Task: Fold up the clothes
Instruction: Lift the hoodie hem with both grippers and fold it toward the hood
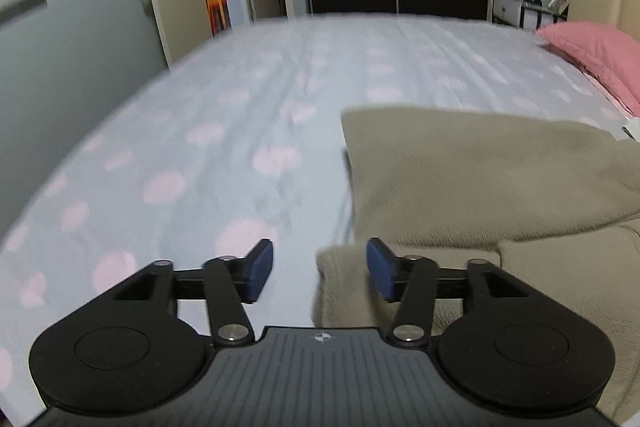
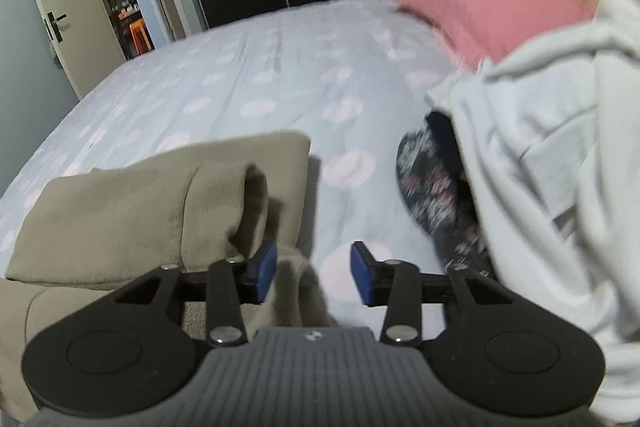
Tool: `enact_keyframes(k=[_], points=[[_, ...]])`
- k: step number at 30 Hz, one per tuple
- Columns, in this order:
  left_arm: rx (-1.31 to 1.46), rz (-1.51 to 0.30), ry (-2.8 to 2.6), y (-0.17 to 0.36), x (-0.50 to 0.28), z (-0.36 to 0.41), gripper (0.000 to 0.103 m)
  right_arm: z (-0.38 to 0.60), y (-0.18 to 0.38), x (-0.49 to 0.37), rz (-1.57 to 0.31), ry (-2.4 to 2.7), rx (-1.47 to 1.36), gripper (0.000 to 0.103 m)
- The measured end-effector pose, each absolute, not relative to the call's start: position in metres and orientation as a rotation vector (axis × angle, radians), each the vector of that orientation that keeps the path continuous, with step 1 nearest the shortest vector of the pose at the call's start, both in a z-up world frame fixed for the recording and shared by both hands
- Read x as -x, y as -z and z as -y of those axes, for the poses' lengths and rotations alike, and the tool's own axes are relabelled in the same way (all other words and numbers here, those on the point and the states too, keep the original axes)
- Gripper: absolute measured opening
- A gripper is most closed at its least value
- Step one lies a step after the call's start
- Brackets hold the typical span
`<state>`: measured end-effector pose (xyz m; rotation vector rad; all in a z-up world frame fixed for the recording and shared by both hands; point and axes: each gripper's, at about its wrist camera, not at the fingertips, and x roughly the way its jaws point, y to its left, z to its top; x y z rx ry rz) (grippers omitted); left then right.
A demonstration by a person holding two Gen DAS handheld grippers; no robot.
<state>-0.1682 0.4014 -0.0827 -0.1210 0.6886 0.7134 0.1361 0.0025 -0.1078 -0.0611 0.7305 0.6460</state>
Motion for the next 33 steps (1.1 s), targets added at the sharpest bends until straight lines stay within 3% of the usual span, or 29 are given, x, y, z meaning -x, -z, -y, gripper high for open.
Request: enact_keyframes(k=[1, 2, 13, 24, 28, 33], points=[[0.1, -0.673, -0.709, 0.08, 0.17, -0.396, 0.056, 0.0, 0.105, -0.132, -0.707, -0.645, 0.066, 0.067], [0.081, -0.66, -0.702, 0.079, 0.172, -0.391, 0.058, 0.002, 0.103, -0.128, -0.683, -0.647, 0.068, 0.069], [-0.307, -0.605, -0.524, 0.085, 0.178, -0.298, 0.059, -0.003, 0.095, -0.054, -0.54, -0.784, 0.243, 0.085], [-0.611, -0.743, -0.23, 0.138, 0.184, -0.216, 0.059, -0.047, 0.162, 0.073, -0.451, -0.935, 0.797, 0.085], [-0.787, -0.8, -0.123, 0.169, 0.187, -0.189, 0.059, -0.054, 0.183, 0.113, -0.406, -1.006, 0.918, 0.092], [-0.915, -0.874, -0.069, 0.2, 0.189, -0.179, 0.059, -0.057, 0.205, 0.135, -0.328, -1.07, 1.079, 0.092]])
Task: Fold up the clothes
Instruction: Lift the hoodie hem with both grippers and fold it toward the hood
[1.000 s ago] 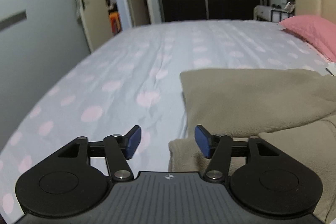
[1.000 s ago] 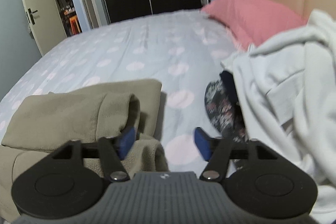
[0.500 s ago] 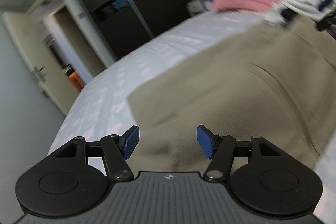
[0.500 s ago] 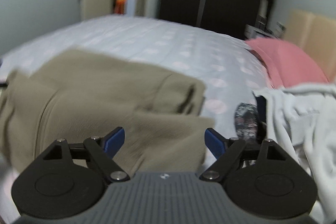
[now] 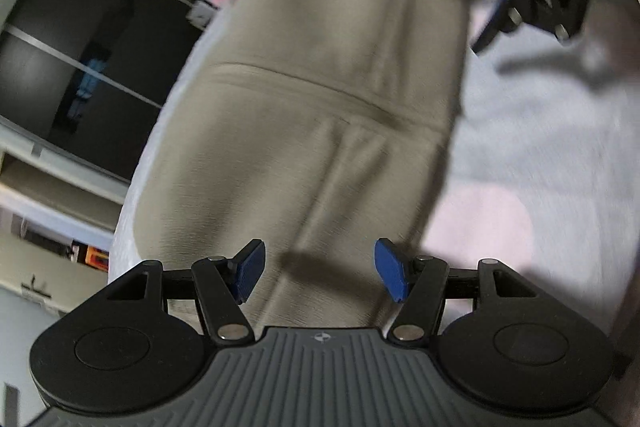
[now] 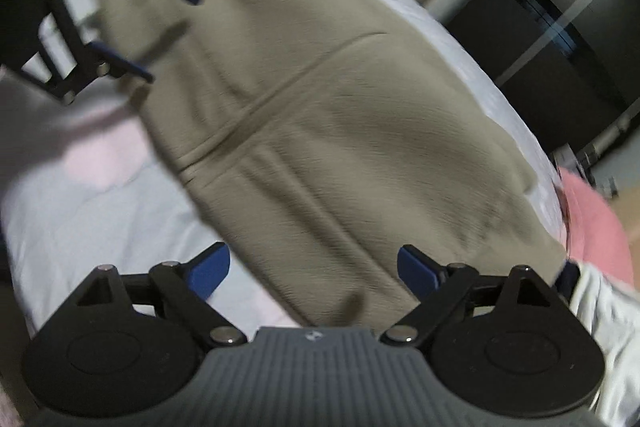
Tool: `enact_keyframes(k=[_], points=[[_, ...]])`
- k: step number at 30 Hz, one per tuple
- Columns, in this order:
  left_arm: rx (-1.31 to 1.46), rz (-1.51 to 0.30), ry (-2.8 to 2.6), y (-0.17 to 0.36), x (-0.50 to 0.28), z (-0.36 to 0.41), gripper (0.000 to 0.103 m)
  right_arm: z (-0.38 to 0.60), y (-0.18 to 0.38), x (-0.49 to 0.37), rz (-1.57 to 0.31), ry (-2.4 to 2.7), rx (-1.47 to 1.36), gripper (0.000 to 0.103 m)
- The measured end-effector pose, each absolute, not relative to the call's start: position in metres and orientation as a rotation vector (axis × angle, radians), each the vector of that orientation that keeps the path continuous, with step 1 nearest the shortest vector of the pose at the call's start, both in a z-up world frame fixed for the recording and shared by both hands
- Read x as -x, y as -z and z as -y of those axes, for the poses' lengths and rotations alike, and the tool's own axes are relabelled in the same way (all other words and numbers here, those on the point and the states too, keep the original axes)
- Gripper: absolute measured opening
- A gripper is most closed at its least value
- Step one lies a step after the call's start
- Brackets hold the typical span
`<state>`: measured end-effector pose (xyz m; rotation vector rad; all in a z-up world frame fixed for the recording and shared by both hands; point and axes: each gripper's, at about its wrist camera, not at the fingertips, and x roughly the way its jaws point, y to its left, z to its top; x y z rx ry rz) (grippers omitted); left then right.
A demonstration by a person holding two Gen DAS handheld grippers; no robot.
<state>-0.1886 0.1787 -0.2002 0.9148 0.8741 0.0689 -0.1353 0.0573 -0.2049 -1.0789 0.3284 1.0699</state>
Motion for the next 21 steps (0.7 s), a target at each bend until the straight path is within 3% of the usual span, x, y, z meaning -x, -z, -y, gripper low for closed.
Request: enact_keyframes(k=[8, 21], points=[[-0.95, -0.917, -0.086, 0.214, 0.179, -0.183, 0.062, -0.056, 0.236, 0.146, -0.134, -0.978, 1.32, 0.092], [-0.98, -0.944, -0.092, 0.219, 0.17, -0.181, 0.062, -0.046, 0.249, 0.169, 0.064, -0.971, 1.418, 0.092]])
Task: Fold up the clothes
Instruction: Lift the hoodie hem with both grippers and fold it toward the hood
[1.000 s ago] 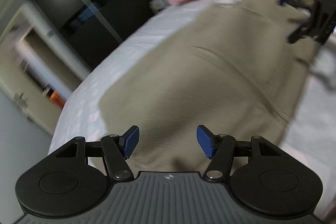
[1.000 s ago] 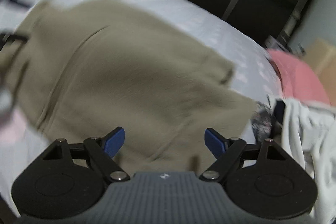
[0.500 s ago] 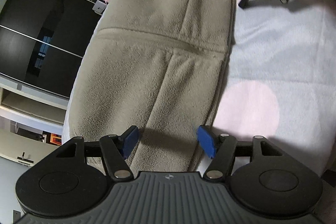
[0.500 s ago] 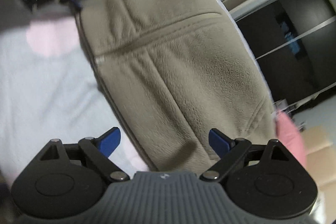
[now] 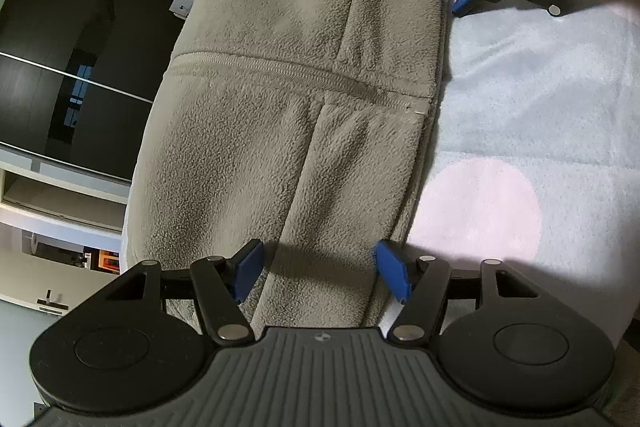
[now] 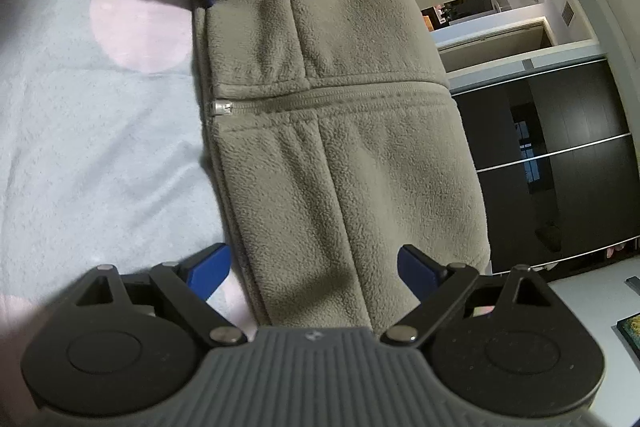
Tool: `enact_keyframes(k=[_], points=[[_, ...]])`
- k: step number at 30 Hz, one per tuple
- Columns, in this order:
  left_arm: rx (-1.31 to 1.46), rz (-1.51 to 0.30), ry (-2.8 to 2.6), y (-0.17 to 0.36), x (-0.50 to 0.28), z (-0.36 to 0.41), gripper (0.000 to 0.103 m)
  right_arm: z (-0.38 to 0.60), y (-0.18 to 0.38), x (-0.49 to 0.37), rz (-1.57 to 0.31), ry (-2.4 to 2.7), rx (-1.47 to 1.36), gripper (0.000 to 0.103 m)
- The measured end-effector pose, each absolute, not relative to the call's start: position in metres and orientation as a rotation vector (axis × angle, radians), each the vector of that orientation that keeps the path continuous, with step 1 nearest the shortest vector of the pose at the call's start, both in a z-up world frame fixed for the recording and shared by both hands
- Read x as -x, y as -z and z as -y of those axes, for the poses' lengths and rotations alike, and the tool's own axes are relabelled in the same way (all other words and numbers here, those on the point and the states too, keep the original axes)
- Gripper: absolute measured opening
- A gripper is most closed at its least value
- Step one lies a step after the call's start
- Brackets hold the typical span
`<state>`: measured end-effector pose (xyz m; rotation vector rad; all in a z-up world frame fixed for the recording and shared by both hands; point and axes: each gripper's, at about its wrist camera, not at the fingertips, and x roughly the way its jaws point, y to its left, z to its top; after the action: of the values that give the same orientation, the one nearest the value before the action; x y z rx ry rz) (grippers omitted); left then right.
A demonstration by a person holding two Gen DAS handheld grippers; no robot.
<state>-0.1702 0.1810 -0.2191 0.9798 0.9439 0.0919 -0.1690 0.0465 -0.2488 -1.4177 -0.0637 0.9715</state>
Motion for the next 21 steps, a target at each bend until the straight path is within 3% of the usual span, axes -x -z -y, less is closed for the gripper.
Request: enact_keyframes(k=[12, 16, 21], points=[[-0.91, -0.936, -0.106, 0.213, 0.179, -0.184, 0.063, -0.053, 0.263, 0.166, 0.198, -0.922, 1.409, 0.089], [-0.903, -0.926, -0.107, 0.211, 0.183, -0.185, 0.063, -0.054, 0.264, 0.169, 0.199, -0.937, 1.432, 0.061], [-0.938, -0.881, -0.091, 0.212, 0.183, -0.181, 0.063, -0.05, 0.268, 0.174, 0.265, -0.931, 1.476, 0.048]])
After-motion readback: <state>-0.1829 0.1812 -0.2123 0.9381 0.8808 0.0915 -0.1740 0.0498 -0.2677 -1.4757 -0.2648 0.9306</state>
